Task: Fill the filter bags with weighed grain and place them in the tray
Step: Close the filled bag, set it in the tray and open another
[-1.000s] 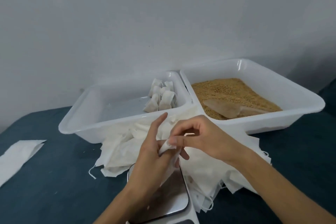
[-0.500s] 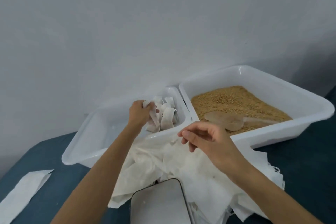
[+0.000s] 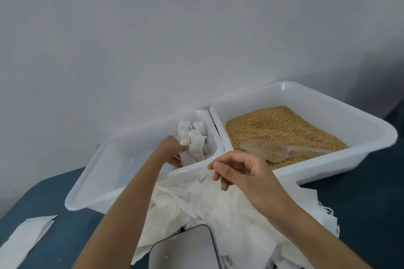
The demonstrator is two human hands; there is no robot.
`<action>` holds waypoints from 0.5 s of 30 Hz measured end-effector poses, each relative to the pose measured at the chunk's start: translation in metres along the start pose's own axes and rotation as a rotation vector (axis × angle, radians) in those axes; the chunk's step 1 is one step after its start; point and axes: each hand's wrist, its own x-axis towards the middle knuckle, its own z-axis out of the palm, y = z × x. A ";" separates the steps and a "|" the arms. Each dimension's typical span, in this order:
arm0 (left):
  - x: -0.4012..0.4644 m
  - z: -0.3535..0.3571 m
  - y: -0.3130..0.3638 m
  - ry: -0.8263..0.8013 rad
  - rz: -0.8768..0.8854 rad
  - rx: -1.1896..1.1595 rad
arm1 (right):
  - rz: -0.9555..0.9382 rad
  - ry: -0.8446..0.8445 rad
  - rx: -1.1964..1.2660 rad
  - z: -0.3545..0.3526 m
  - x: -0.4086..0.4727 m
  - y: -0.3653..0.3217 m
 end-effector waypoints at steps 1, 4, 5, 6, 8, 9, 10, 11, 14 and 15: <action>-0.005 -0.002 0.001 0.003 -0.001 -0.032 | 0.003 0.000 0.004 0.000 0.000 0.000; -0.027 -0.016 0.003 0.282 0.126 0.028 | 0.012 0.000 0.024 -0.001 -0.001 -0.003; -0.039 -0.020 0.000 0.432 0.214 0.029 | 0.013 0.000 0.029 -0.002 -0.002 -0.004; -0.057 -0.021 -0.004 0.555 0.316 -0.022 | 0.011 0.000 0.032 -0.002 -0.002 -0.004; -0.101 -0.017 -0.019 0.644 0.506 -0.157 | 0.006 -0.001 0.031 -0.001 -0.002 -0.004; -0.122 -0.012 -0.030 0.616 0.576 -0.180 | 0.002 -0.002 0.028 -0.001 -0.002 -0.004; -0.142 -0.006 -0.041 0.559 0.624 -0.166 | -0.002 -0.001 0.026 -0.001 -0.003 -0.003; -0.159 0.001 -0.054 0.492 0.654 -0.120 | -0.006 0.000 0.023 0.000 -0.003 -0.003; -0.185 0.019 -0.085 0.344 0.729 0.137 | -0.019 0.005 0.002 0.001 -0.004 -0.001; -0.188 0.023 -0.091 0.341 0.760 0.232 | -0.022 0.006 -0.004 0.002 -0.004 0.000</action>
